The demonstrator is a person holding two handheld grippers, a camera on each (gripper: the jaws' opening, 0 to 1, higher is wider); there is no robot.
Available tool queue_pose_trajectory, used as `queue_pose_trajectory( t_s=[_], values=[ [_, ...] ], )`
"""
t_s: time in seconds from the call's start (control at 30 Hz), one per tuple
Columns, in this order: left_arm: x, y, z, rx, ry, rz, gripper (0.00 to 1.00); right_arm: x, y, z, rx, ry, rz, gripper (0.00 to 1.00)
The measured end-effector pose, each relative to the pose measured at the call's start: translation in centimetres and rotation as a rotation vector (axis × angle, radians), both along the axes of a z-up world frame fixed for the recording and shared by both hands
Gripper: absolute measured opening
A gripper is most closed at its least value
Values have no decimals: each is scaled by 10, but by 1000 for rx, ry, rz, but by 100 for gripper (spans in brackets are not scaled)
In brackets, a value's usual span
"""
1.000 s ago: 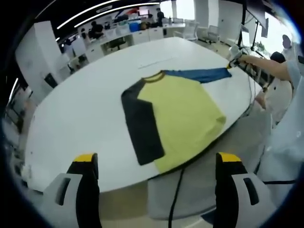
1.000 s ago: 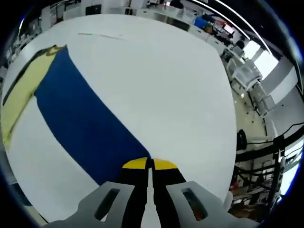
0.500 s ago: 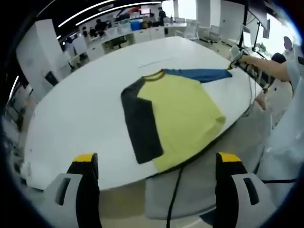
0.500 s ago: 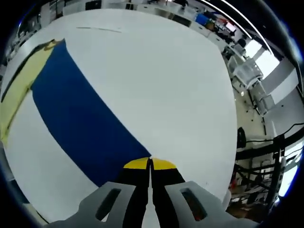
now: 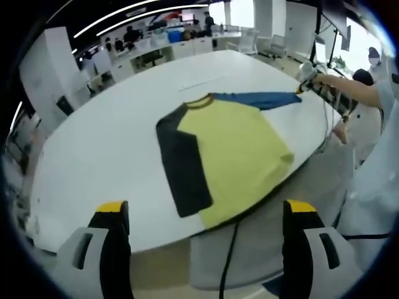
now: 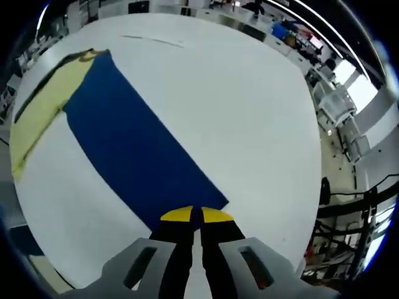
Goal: Fold the garment on the visible template until the final outline fits inside the template.
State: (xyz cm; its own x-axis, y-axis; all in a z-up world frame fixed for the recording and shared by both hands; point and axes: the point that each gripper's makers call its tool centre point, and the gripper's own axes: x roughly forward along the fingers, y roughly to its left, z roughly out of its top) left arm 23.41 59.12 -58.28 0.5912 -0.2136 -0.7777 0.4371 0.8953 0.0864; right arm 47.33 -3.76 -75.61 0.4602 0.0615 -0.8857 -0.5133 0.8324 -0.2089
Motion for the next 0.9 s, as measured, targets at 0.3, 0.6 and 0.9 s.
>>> queue_pose_trajectory(
  t_s=[0.3, 0.6, 0.9],
  values=[
    [0, 1, 2, -11, -16, -11, 98, -14, 18, 8, 20, 4, 35, 10],
    [2, 4, 3, -17, -22, -15, 98, -21, 46, 22, 64, -21, 101, 20],
    [5, 4, 3, -30, -32, -29, 98, -29, 77, 42, 94, -54, 173, 35]
  ],
)
